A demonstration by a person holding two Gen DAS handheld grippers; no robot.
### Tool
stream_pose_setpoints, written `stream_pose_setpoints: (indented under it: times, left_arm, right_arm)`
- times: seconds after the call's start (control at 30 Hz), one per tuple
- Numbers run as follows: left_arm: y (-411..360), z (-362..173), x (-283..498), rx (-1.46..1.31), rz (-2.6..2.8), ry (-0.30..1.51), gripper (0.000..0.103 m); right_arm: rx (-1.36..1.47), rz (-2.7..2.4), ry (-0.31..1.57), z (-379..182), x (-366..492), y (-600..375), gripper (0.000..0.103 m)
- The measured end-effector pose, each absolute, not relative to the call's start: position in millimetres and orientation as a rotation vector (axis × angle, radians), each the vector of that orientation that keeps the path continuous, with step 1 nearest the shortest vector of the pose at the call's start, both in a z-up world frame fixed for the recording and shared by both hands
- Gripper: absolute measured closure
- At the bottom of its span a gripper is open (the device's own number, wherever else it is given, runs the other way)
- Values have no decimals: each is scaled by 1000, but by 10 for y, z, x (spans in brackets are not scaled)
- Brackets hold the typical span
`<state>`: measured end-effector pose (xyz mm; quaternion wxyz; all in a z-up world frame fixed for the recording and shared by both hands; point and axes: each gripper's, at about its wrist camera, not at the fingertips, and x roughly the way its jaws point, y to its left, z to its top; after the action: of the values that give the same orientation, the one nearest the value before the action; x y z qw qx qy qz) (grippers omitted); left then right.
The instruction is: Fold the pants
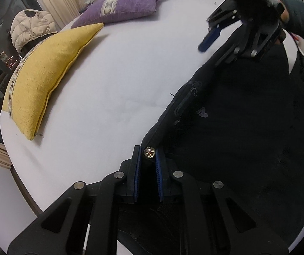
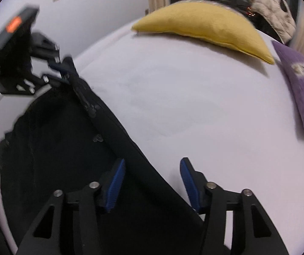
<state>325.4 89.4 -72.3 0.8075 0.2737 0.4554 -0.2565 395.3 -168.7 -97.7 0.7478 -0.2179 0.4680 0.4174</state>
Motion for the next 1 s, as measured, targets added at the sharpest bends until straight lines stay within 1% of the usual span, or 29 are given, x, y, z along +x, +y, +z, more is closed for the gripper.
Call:
stream_pose_setpoints:
  times: [0.07,0.17,0.23,0.27,0.3,0.33,0.37,0.4,0.7,1.0]
  left_arm:
    - [894,-802,3432,577,-551,975,92]
    - [915,-827,3427,568,-555,970,92]
    - [933,-830,3409,558,-558,970,92]
    - [936,-837,3415,557,-558,970,92]
    - [936,-845,3412,555,-559,971,92]
    - [933,-851,3411,556,-559,972,92]
    - [929,-853,3404,558,-558,973,92]
    - [928,-864,3425,560,-557,974,92]
    - [892,-780,3319,540,-555,952,92]
    - [890,-628,2957,501,-548,921,92]
  right_arm:
    - [-523,900,1059,-1075,3973,-1621,56]
    - [-509,879,1101,-1152,4020,-1686,57]
    - [-503,870,1115,-1163,4042,-1726,60]
    - [-500,871,1119,-1165,4048,-1731,68]
    - [-500,872,1126,-1166,4053,-1724,77]
    - [-499,877,1127,-1159,4046,-1709,82]
    - [-506,883,1121,-1145,4025,-1683,90]
    - [-514,882,1117,-1136,4004,-1697,92]
    - [-495,807,1102,-1028,3868,-1666,99]
    - [-455,696,1021,-801,3499,-1510,99]
